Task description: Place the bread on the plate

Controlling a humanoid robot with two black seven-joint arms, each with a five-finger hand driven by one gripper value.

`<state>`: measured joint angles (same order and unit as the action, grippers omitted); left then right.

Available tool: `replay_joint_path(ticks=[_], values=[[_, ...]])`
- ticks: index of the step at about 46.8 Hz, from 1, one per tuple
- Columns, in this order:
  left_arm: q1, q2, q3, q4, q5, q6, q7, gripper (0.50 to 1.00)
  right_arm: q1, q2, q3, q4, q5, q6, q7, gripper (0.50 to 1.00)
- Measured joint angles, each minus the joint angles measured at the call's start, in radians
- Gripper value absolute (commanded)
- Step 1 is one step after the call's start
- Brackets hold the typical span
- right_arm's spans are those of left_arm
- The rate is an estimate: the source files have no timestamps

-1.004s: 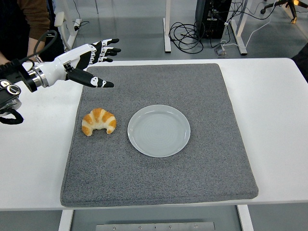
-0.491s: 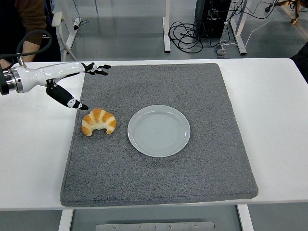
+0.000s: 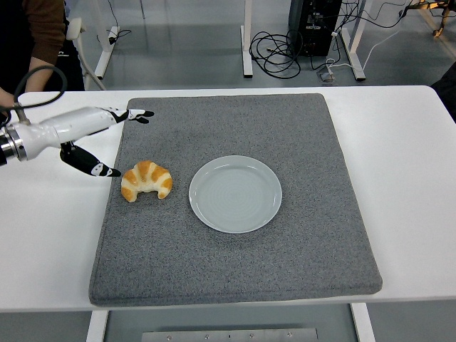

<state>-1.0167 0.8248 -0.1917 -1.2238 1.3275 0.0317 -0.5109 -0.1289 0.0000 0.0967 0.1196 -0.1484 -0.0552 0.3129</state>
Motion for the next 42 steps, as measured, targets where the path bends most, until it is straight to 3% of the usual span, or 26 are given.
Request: replay_joint_path(ticks=[8, 20, 42], values=[[0.032, -0.04, -0.002, 0.032, -0.006, 0.031, 0.0, 0.913, 0.0, 0.0, 0.0, 0.0, 0.0, 0.0, 0.0, 1.0], [0.039, -0.147, 0.0, 0.176, -0.086, 0.052, -0.018, 0.913, 0.0, 0.0, 0.0, 0.0, 0.001, 0.0, 0.0, 1.0], [0.078, -0.197, 0.042, 0.23, -0.085, 0.067, -0.051, 0.91, 0.0, 0.0, 0.0, 0.0, 0.0, 0.0, 0.0, 1.0]])
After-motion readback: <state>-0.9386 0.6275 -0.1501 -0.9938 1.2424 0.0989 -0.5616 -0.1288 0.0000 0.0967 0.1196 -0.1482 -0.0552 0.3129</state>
